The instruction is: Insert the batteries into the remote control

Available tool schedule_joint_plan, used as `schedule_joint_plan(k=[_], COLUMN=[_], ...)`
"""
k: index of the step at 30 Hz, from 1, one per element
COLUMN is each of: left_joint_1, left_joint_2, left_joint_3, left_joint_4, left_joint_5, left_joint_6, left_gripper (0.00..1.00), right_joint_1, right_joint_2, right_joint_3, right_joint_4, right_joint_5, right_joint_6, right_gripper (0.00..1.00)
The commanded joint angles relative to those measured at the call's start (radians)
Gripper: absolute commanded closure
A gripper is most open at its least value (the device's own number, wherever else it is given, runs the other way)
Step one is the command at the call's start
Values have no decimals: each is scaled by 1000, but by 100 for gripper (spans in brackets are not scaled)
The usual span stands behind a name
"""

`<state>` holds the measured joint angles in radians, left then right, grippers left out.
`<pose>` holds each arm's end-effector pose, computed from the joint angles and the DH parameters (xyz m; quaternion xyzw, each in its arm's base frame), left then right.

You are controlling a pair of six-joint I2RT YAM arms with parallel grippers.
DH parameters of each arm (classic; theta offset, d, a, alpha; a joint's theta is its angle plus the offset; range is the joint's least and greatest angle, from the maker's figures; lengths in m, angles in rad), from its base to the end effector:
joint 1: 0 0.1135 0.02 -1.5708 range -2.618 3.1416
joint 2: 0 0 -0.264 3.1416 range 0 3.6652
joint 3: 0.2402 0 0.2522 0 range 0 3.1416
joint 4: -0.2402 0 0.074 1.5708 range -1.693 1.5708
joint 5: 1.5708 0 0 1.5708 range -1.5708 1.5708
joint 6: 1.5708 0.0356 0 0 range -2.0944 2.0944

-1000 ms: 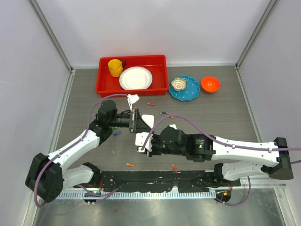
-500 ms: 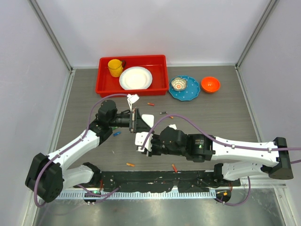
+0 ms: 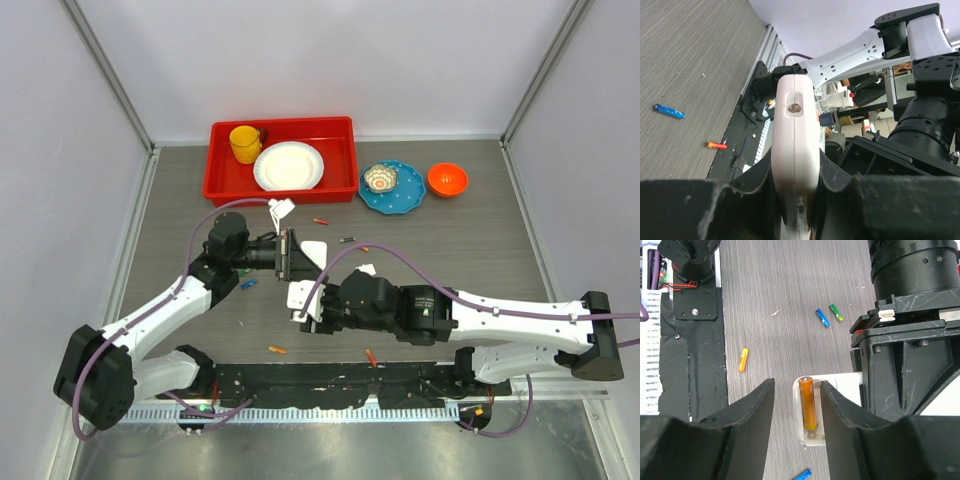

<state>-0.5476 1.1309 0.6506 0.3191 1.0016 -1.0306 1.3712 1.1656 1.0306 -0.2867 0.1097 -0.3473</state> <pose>0.1932 -0.1529 0.2774 0.1422 0.7232 -0.6610 0.1408 0.0567 0.2605 0.3378 -0.6153 0.5699 0.2257 0.4956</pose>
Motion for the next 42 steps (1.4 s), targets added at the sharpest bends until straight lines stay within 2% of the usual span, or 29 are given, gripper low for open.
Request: schedule_joint_plan(k=[1, 6, 27, 36, 38, 39, 40, 42], left_joint_1=[-8, -6, -6, -3, -3, -2, 0, 0], left_joint_2=[-3, -5, 17, 46, 46, 43, 43, 30], left_joint_3=[15, 12, 11, 12, 9, 6, 3, -6], left_joint_4=[-2, 0, -2, 41, 49, 54, 61, 75], left_joint_5=[40, 37, 11, -14, -38, -47, -60, -125], left_joint_6=[14, 15, 18, -3, -5, -6, -9, -8], left_gripper=[100, 100, 100, 100, 100, 100, 100, 100], right_joint_1=[-6, -7, -6, -7, -7, -6, -7, -20], right_joint_2=[-30, -35, -89, -156, -208, -231, -253, -291], right_joint_3=[28, 37, 32, 28, -7, -29, -53, -112], right_joint_4=[66, 76, 93, 73, 102, 169, 211, 282], right_joint_5=[71, 74, 88, 82, 137, 175, 293, 401], right_joint_6=[1, 18, 31, 59, 82, 97, 152, 242], right_gripper=[51, 40, 35, 28, 27, 27, 27, 26])
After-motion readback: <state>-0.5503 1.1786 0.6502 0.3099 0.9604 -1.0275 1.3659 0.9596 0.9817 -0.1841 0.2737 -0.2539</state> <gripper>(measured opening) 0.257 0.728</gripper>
